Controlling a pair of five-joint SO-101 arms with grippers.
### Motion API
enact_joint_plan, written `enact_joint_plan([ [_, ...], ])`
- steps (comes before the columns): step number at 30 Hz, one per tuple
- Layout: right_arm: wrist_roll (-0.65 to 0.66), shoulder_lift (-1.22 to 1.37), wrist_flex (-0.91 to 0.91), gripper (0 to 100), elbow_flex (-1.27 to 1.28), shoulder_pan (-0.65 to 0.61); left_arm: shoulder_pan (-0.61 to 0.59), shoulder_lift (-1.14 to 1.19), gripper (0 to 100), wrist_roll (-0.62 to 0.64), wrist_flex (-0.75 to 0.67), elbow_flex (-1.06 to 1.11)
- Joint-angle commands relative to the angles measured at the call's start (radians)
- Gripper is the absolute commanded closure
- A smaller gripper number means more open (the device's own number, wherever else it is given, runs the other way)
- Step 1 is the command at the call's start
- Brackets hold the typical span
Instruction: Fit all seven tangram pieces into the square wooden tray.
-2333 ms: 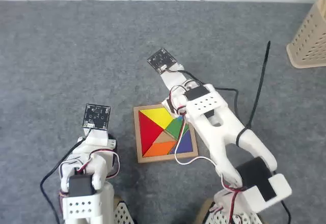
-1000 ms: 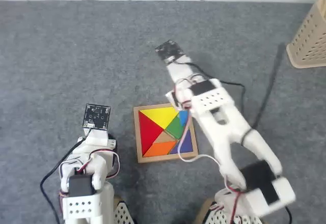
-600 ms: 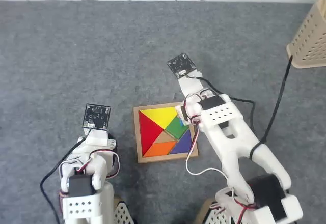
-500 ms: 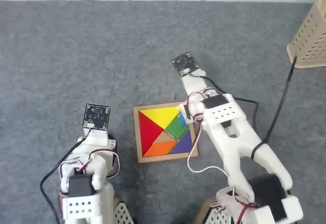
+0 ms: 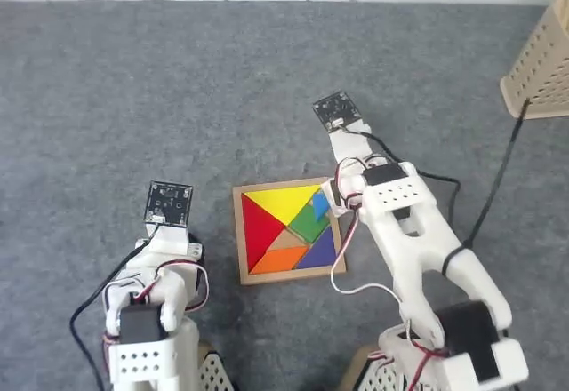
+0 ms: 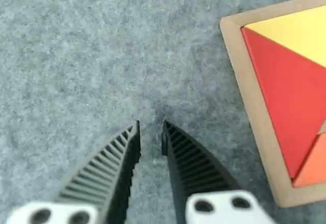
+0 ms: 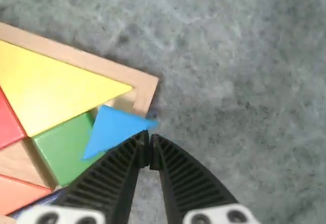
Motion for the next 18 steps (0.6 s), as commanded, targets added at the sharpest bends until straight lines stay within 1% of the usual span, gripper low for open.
enact_joint_plan([
  [1, -0.012, 0.038, 0.015, 99.3, -0.084, 0.016, 0.002, -0.023, 93, 0.008, 0.0, -0.008],
  [18, -0.009, 0.232, 0.016, 99.3, -0.272, -0.004, 0.002, -0.023, 93, 0.008, 0.0, -0.008],
])
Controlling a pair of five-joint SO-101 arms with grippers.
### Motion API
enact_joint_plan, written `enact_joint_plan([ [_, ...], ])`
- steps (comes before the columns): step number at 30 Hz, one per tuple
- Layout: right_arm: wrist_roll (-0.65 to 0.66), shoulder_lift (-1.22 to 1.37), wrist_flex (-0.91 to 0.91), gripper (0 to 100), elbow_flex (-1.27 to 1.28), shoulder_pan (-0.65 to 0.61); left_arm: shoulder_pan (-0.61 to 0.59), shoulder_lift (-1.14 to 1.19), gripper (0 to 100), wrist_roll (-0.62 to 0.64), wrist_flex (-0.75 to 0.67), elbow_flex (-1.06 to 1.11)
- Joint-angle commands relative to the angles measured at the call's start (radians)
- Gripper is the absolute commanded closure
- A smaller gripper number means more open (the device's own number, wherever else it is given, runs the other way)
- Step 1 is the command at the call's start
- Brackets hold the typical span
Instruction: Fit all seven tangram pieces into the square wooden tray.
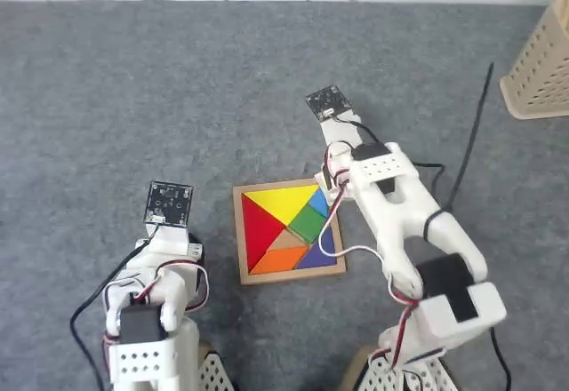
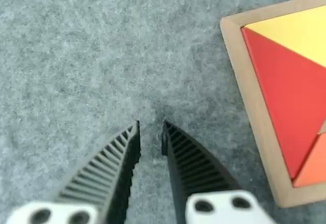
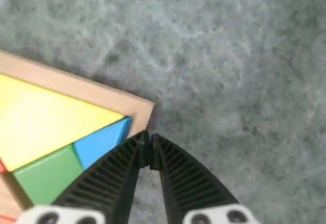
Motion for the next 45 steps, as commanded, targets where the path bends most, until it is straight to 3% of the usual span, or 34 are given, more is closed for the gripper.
enact_joint_plan([
  [1, -0.011, -0.035, 0.019, 99.3, -0.071, -0.015, 0.002, -0.023, 93, 0.008, 0.0, -0.008],
  [12, -0.006, -0.116, 0.058, 99.3, -0.026, -0.079, 0.002, -0.023, 93, 0.008, 0.0, -0.008],
  [31, -0.005, -0.048, 0.033, 99.3, -0.023, -0.07, 0.002, -0.023, 93, 0.008, 0.0, -0.008],
  [38, -0.014, -0.357, 0.197, 99.3, 0.023, -0.004, 0.002, -0.023, 93, 0.008, 0.0, -0.008],
  [45, -0.005, -0.806, 0.217, 99.3, 0.361, 0.041, 0.002, -0.023, 93, 0.008, 0.0, -0.008],
])
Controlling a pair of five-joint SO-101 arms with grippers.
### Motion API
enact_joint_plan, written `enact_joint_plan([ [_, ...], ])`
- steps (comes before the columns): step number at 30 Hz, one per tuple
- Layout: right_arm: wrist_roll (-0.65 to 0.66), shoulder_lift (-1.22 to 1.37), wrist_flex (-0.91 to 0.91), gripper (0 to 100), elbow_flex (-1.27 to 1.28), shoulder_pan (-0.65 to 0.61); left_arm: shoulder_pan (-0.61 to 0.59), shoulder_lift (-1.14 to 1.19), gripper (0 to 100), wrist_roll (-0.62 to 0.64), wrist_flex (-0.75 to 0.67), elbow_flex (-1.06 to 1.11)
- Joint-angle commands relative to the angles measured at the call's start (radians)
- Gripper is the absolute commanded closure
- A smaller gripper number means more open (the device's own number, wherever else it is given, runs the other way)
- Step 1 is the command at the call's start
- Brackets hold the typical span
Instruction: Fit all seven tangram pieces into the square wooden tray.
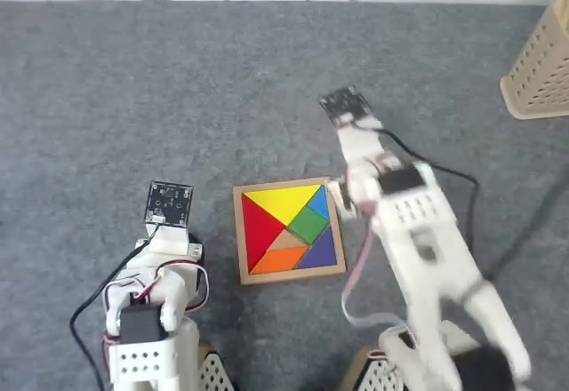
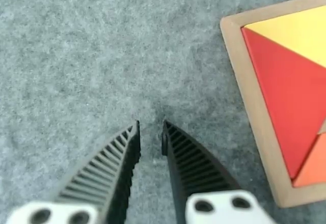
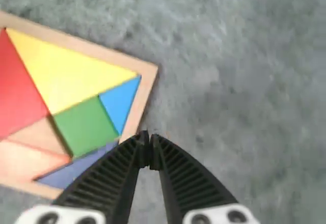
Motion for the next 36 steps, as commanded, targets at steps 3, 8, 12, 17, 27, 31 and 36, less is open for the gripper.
enact_joint_plan([
  [3, -0.005, -0.4, 0.015, 99.3, 0.262, 0.058, 0.002, -0.023, 93, 0.008, 0.0, -0.008],
  [8, 0.146, -0.63, 0.053, 99.2, 0.474, 0.143, 0.002, -0.023, 93, 0.008, 0.0, -0.008],
  [12, 0.241, -0.774, 0.107, 99.2, 0.559, 0.205, 0.002, -0.023, 93, 0.008, 0.0, -0.008],
  [17, 0.241, -0.935, 0.104, 99.2, 0.683, 0.271, 0.002, -0.023, 93, 0.008, 0.0, -0.008],
  [27, 0.242, -1.325, 0.163, 99.2, 0.916, 0.328, 0.002, -0.023, 93, 0.008, 0.0, -0.008],
  [31, 0.245, -1.32, 0.196, 99.2, 0.916, 0.367, 0.002, -0.023, 93, 0.008, 0.0, -0.008],
  [36, 0.247, -1.307, 0.199, 99.2, 0.916, 0.384, 0.002, -0.023, 93, 0.008, 0.0, -0.008],
])
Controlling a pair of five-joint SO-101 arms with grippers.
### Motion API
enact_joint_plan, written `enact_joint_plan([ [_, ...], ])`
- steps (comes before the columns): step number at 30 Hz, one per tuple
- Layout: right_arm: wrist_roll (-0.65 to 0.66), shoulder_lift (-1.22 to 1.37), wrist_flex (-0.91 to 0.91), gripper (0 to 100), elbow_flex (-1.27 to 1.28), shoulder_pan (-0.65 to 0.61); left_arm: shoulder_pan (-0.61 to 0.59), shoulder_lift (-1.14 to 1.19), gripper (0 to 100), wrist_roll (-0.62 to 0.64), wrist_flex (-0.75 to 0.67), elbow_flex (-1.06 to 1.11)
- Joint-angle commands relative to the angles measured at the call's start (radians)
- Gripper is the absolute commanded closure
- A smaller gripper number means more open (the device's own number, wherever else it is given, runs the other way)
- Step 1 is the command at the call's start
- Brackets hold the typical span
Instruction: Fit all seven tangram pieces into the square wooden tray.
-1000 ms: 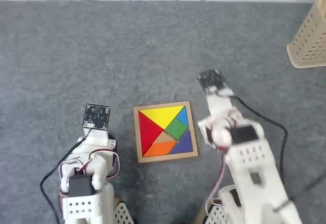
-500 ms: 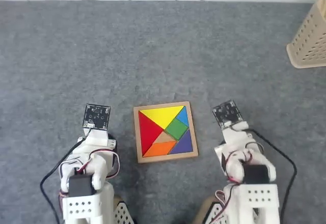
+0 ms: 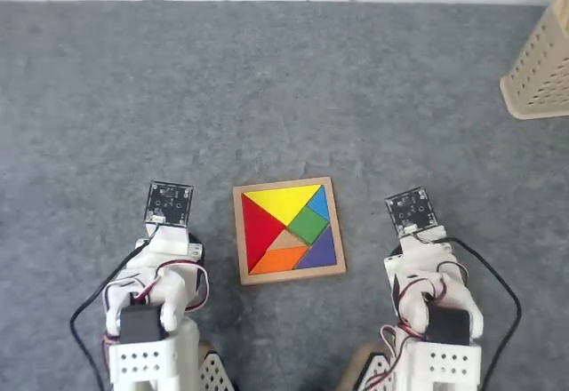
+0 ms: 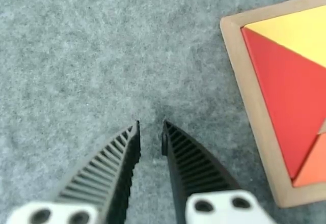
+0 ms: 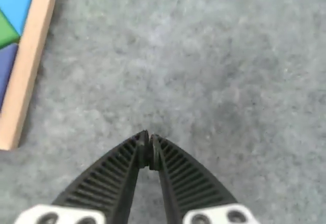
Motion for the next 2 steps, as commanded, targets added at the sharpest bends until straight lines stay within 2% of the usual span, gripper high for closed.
enact_joint_plan([
  [1, 0.021, 0.002, 0.008, 99.2, 0.017, 0.019, 0.002, -0.023, 93, 0.008, 0.0, -0.008],
  [2, 0.021, 0.004, 0.008, 99.2, 0.017, 0.018, 0.002, -0.023, 93, 0.008, 0.0, -0.008],
])
